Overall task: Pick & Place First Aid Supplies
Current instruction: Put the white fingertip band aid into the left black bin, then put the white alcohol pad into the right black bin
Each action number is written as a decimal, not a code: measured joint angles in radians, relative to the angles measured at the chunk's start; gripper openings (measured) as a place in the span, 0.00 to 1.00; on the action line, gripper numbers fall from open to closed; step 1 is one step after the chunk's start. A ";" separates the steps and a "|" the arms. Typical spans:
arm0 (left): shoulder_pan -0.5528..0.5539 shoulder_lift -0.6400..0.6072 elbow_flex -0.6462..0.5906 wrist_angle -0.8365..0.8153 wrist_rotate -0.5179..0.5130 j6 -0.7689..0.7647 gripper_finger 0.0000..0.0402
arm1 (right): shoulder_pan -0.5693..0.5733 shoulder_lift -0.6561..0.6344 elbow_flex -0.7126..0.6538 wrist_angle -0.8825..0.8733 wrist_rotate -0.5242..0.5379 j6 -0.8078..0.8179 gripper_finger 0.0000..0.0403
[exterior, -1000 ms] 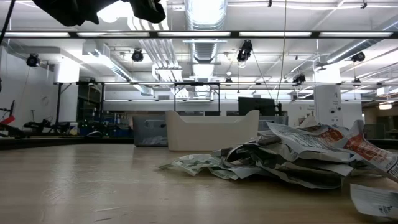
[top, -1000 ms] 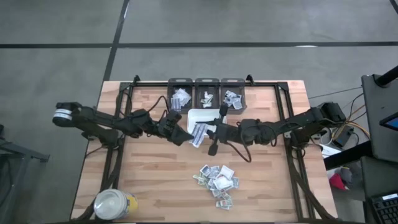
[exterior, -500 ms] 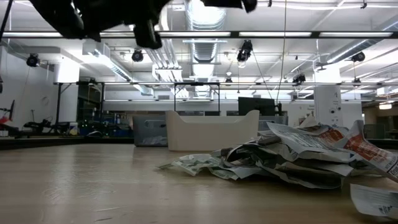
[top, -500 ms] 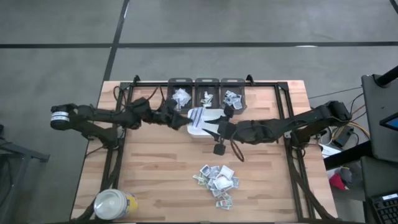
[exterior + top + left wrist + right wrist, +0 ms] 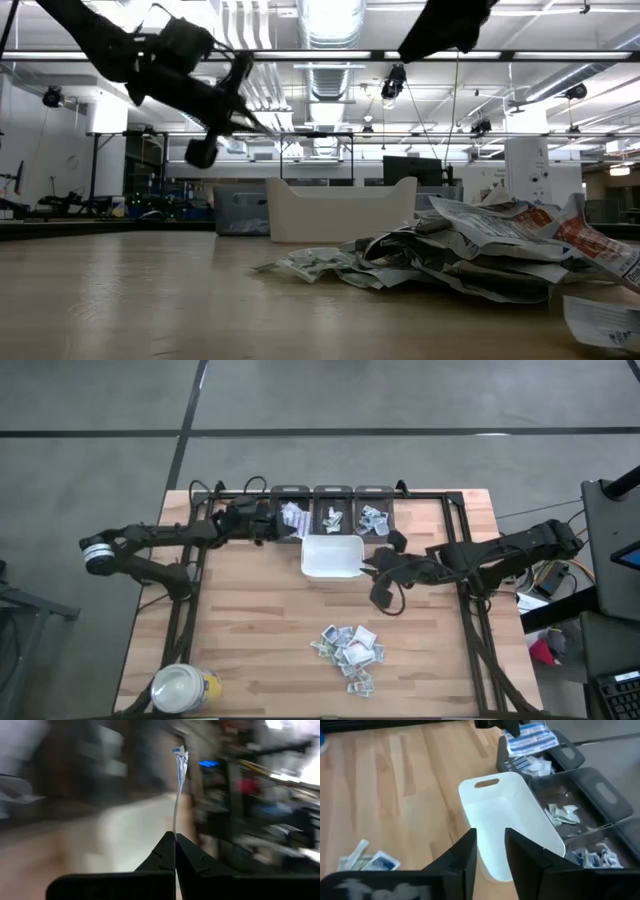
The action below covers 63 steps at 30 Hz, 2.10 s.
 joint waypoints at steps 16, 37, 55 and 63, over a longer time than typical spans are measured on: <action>0.048 0.204 0.309 -0.473 -0.311 0.230 0.00 | -0.003 -0.344 -0.203 -0.042 -0.018 -0.061 0.02; 0.087 0.594 0.766 -0.962 -0.332 0.426 0.00 | -0.003 -0.468 -0.300 -0.049 -0.072 -0.107 0.02; 0.117 0.586 0.815 -1.151 -0.398 0.628 0.35 | -0.002 -0.480 -0.300 -0.068 -0.123 -0.143 0.02; 0.076 0.547 0.939 -1.352 -0.245 0.587 0.43 | -0.002 -0.478 -0.300 -0.068 -0.122 -0.091 0.02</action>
